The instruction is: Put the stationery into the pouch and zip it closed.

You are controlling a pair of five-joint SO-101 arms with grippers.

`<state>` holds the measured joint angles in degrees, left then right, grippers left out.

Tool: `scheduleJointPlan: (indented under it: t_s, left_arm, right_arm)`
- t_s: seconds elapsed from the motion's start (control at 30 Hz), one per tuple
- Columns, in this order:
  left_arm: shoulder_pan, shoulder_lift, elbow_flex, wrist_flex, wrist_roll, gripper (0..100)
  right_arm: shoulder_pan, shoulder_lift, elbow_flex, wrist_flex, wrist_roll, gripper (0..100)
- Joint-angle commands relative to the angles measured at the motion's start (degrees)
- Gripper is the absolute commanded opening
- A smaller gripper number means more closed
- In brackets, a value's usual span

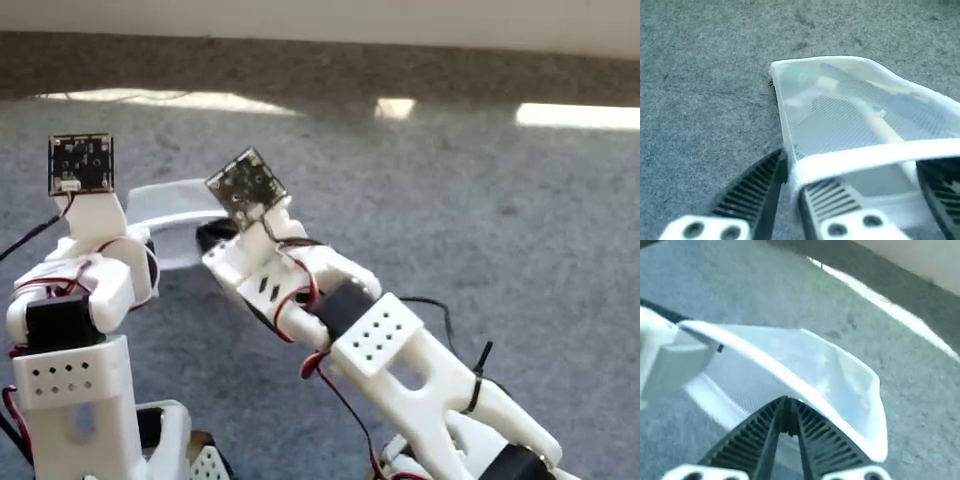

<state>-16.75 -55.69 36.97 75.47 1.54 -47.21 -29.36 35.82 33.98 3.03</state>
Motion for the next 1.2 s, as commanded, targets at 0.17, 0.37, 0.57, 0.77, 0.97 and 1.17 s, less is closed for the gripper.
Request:
scheduleJointPlan:
  t_s: [0.17, 0.37, 0.57, 0.77, 0.97, 1.17]
  left_arm:
    - [-2.2, -1.1, -1.8, 0.1, 0.2, 1]
    - [-2.2, -1.1, -1.8, 0.1, 0.2, 1]
    - [-2.2, -1.1, -1.8, 0.1, 0.2, 1]
    - [-2.2, -1.1, -1.8, 0.1, 0.2, 1]
    - [-2.2, -1.1, -0.9, -0.3, 0.2, 1]
    - [-2.2, -1.1, -0.9, -0.3, 0.2, 1]
  right_arm:
    - [3.0, -0.2, -2.3, 7.5, 11.0, 0.5]
    - [8.0, 2.6, -4.6, 13.1, 11.2, 0.5]
    - [8.3, -3.6, -12.1, 25.0, 10.8, 0.5]
    - [8.3, -11.8, -12.6, 25.3, 11.1, 0.6]
    - [8.3, -15.3, -12.7, 28.1, 10.8, 0.7]
    - [8.3, -20.7, -12.6, 36.9, 10.7, 0.7]
